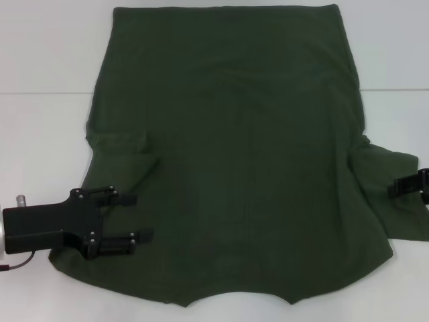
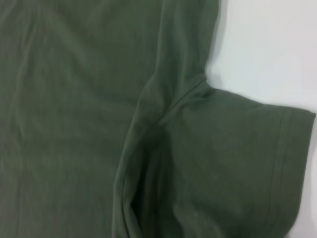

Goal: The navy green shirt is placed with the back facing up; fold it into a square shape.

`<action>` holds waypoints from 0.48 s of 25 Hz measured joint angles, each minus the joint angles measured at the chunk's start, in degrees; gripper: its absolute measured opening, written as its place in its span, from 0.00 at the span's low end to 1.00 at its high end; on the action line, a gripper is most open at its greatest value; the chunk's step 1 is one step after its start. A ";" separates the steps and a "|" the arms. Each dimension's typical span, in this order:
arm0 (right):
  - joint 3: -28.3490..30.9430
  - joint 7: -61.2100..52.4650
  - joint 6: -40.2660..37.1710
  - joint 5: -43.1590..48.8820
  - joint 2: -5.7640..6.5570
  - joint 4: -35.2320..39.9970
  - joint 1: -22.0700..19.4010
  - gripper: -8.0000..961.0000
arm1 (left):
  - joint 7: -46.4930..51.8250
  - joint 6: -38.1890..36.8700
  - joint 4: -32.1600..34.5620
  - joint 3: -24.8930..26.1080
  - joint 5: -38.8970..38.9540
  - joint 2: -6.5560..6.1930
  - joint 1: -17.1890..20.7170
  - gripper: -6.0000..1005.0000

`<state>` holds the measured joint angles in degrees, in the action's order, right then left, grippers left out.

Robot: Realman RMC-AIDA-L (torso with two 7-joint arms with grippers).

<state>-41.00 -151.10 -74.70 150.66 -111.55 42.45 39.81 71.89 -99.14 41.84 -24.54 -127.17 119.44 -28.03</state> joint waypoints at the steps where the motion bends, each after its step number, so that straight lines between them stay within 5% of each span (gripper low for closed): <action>1: 0.11 0.00 0.00 0.03 0.01 0.04 -0.02 0.78 | 0.00 0.00 0.00 0.01 0.00 0.00 0.00 0.80; 5: -0.27 -0.07 0.04 0.50 0.09 0.01 -0.06 0.77 | 0.00 0.00 0.00 0.02 0.00 0.00 0.01 0.80; 12: -0.33 -0.50 0.09 0.69 0.24 -0.01 -0.09 0.51 | -0.03 0.00 -0.09 0.02 0.00 0.00 0.14 0.80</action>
<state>-41.33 -151.60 -74.62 151.34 -111.31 42.43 39.72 71.86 -99.14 41.74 -24.52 -127.18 119.44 -27.90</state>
